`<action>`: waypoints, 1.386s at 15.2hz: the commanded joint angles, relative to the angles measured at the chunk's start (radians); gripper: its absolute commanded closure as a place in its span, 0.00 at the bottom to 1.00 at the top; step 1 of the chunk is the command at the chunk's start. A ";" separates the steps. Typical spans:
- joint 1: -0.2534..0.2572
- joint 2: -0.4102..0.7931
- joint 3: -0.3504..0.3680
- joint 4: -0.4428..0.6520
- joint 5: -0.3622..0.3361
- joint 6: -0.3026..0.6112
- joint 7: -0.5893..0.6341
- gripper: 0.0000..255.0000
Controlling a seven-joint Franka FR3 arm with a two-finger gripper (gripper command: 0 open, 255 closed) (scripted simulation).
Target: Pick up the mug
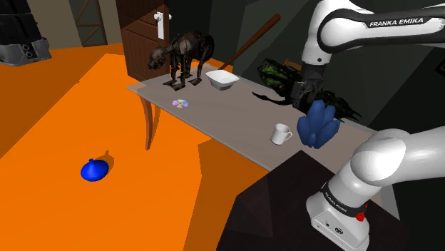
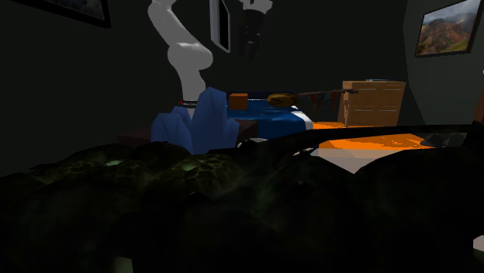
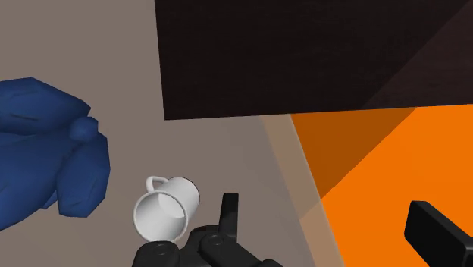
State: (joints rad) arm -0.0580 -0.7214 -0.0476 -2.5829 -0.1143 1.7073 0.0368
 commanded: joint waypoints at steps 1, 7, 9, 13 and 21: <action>-0.013 0.037 -0.020 -0.039 -0.016 0.092 -0.006 0.00; -0.057 0.188 -0.089 -0.105 -0.064 0.350 -0.030 0.00; -0.070 0.254 -0.112 -0.114 -0.077 0.439 -0.038 0.00; -0.091 0.405 -0.157 -0.111 -0.090 0.614 -0.059 0.00; -0.114 0.753 -0.228 -0.024 -0.014 0.925 -0.156 0.00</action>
State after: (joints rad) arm -0.1694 -0.0309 -0.2675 -2.6216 -0.1499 2.5769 -0.0983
